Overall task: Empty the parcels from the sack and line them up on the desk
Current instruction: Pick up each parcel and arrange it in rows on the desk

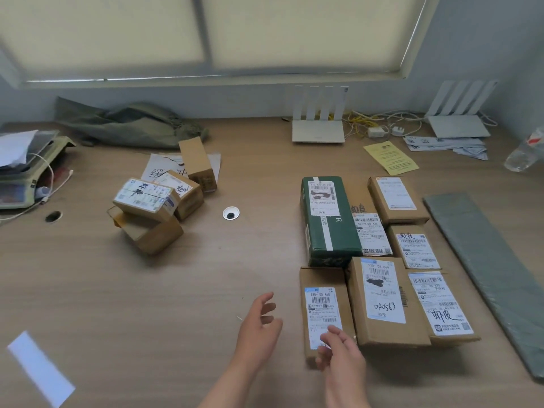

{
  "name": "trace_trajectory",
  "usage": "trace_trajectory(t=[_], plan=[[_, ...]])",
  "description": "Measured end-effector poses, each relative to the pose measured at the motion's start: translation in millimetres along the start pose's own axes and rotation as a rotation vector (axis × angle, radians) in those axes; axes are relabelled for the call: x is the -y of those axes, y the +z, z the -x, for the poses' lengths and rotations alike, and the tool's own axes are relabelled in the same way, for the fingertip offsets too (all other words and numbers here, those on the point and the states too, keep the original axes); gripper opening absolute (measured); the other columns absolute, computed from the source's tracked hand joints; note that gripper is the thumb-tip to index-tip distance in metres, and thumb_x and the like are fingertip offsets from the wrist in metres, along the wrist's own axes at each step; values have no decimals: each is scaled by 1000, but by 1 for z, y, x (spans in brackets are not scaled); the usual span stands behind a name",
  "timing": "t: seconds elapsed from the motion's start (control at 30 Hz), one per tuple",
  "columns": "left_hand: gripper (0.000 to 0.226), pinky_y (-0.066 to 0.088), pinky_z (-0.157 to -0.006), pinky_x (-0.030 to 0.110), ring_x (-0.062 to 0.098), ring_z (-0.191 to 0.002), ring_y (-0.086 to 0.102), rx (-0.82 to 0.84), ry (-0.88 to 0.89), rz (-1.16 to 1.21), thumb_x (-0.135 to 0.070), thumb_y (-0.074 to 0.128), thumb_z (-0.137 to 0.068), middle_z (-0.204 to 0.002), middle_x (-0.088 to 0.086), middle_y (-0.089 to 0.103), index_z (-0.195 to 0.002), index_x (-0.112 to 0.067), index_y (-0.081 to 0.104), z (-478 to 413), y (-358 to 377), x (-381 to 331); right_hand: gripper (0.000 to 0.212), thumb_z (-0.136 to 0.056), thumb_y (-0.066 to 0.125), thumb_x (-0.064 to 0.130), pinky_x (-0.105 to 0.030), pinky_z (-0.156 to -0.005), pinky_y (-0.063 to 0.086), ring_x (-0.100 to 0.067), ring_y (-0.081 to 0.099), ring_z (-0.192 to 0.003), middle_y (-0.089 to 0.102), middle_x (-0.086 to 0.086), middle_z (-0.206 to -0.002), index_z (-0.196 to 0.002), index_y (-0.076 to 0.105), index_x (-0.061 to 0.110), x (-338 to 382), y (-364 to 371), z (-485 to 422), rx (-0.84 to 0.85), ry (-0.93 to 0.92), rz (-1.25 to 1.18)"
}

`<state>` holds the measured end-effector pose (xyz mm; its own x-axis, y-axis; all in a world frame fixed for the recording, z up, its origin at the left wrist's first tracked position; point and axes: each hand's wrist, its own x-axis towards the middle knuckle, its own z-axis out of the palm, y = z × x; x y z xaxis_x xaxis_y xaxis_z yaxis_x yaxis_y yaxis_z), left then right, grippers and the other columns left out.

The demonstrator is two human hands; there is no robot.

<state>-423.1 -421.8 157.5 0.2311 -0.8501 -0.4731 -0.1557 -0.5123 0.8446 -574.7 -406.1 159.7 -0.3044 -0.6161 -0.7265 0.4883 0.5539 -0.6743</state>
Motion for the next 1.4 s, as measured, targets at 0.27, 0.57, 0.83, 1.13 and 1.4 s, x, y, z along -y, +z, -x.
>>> trace_trajectory(t=[0.27,0.57,0.83,1.13,1.4], plan=[[48,47,-84,22,15,-99,61,-87,94,163,0,61,-90,-116,-4,64,-121,-36,56,-16,-102,-6,18,-100,54,11,-33,-70,48,-22,61,-82,72,-12,-106,-113,66,11,-11,89,42,211,-46,-22],[43,45,-80,18,8,-105,61,-94,133,173,-6,61,-92,-118,-8,64,-124,-35,56,-49,-270,0,22,-99,53,10,-34,-71,48,-23,62,-83,72,-12,-107,-116,66,9,-68,234,101,272,-105,-50],[40,46,-83,23,6,-103,61,-122,150,205,-5,60,-94,-118,-7,64,-123,-32,57,-73,-358,-8,23,-100,51,11,-34,-73,49,-24,62,-90,73,-9,-108,-115,68,12,-82,311,129,313,-153,51],[41,44,-87,18,7,-109,60,-167,157,205,-4,61,-92,-126,0,62,-126,-28,58,-129,-388,-45,20,-99,53,14,-35,-77,49,-22,63,-99,72,-8,-116,-113,68,15,-56,374,99,319,-186,166],[58,41,-80,17,-14,-92,50,-159,146,117,-1,57,-94,-102,-30,51,-146,-23,45,-193,-405,-74,42,-98,55,16,-34,-80,52,-21,57,-117,59,-3,-134,-139,55,16,-48,424,66,293,-216,339]])
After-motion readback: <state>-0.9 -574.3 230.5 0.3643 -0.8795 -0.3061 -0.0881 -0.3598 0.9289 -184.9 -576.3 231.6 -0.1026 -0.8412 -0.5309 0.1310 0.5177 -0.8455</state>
